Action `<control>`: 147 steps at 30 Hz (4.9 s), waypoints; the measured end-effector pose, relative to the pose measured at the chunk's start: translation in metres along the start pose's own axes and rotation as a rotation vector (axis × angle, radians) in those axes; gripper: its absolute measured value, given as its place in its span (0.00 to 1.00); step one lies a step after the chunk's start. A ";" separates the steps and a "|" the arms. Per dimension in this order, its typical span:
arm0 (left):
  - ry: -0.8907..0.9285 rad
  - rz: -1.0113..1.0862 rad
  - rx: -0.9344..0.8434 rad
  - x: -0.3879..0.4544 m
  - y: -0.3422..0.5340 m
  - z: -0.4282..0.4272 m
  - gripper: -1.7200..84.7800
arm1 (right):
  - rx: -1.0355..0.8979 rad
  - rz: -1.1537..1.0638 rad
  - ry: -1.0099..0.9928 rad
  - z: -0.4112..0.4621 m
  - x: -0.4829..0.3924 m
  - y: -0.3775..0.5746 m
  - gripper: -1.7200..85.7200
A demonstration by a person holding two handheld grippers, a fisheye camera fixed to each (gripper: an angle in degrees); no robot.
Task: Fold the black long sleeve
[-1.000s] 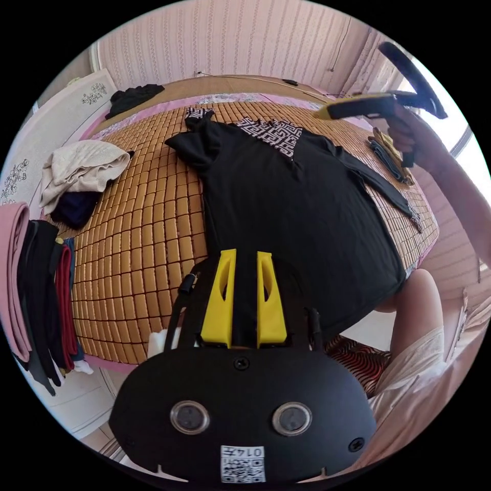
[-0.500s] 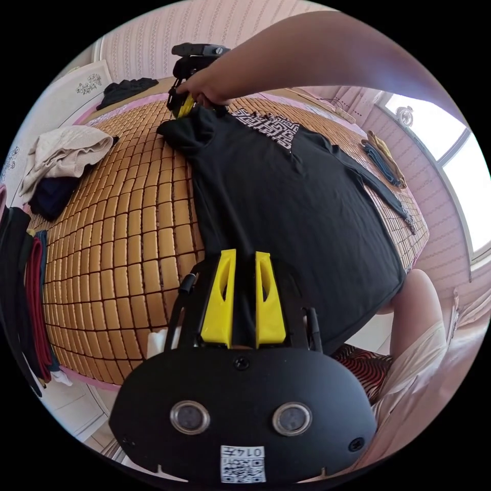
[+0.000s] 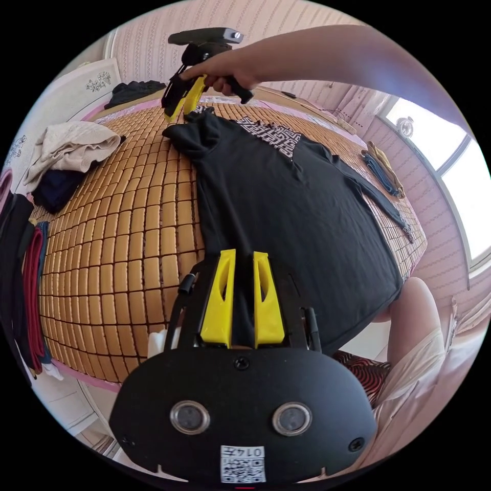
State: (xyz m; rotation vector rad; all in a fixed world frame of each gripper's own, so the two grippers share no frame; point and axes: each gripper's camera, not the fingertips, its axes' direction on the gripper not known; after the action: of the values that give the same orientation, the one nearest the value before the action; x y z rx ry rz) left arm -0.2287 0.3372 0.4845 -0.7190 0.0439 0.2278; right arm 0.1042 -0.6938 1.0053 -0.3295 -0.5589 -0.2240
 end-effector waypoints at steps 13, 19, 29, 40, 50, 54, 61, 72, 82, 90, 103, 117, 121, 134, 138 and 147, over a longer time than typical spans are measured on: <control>0.109 -0.005 0.087 -0.009 0.021 -0.053 0.09 | 0.297 -0.682 -0.574 -0.067 0.010 0.049 0.07; -0.013 -0.062 0.200 -0.046 0.037 -0.119 0.10 | 0.200 -0.436 -0.651 -0.042 0.070 0.057 0.09; -0.233 0.098 0.011 -0.093 -0.030 -0.096 0.14 | -0.008 -0.197 -0.101 0.042 0.063 0.054 0.13; -0.226 0.158 -0.113 -0.059 -0.020 -0.110 0.02 | 0.122 -0.066 -0.059 0.017 0.080 0.082 0.02; -0.182 0.124 -0.103 -0.064 0.030 -0.239 0.04 | 0.279 0.235 -0.397 -0.003 0.148 0.107 0.02; -0.190 -0.195 -0.066 -0.121 0.045 -0.223 0.08 | 0.221 0.286 -0.364 0.015 0.147 0.100 0.02; -0.219 -0.294 -0.114 -0.113 0.074 -0.187 0.12 | 0.149 0.226 -0.200 0.022 0.132 0.098 0.02; -0.490 -0.184 -0.300 -0.110 0.062 -0.156 0.02 | 0.135 0.178 -0.112 0.010 0.123 0.118 0.02; -0.553 -0.237 -0.345 -0.131 0.055 -0.154 0.10 | 0.138 0.230 -0.194 0.000 0.131 0.142 0.09; -0.274 -0.063 -0.289 -0.057 0.049 -0.149 0.11 | 0.322 0.106 -0.191 -0.081 0.119 0.293 0.12; -0.016 0.169 -0.579 0.005 0.030 -0.050 0.07 | -0.106 0.613 -0.218 -0.035 0.043 0.641 0.16; 0.061 0.183 -0.670 -0.027 0.048 -0.065 0.03 | -0.133 0.789 -0.420 -0.006 0.045 0.695 0.02; 0.078 0.153 -0.655 -0.041 0.060 -0.073 0.05 | -0.197 0.757 -0.401 0.004 0.036 0.690 0.05; -0.071 -0.497 -0.076 -0.178 0.171 -0.180 0.09 | -0.061 0.516 -0.247 -0.027 -0.022 0.623 0.09; -0.175 -0.727 0.095 -0.219 0.217 -0.198 0.10 | -0.013 0.201 -0.202 -0.029 -0.080 0.531 0.11; -0.272 -0.992 0.454 -0.247 0.277 -0.194 0.13 | 0.194 -0.290 -0.149 -0.031 -0.239 0.343 0.11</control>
State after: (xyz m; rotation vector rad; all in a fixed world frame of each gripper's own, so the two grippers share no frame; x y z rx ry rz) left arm -0.5231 0.3647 0.1882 -0.1909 -0.4999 -0.6220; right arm 0.0233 -0.3598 0.7648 -0.0758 -0.7705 -0.4238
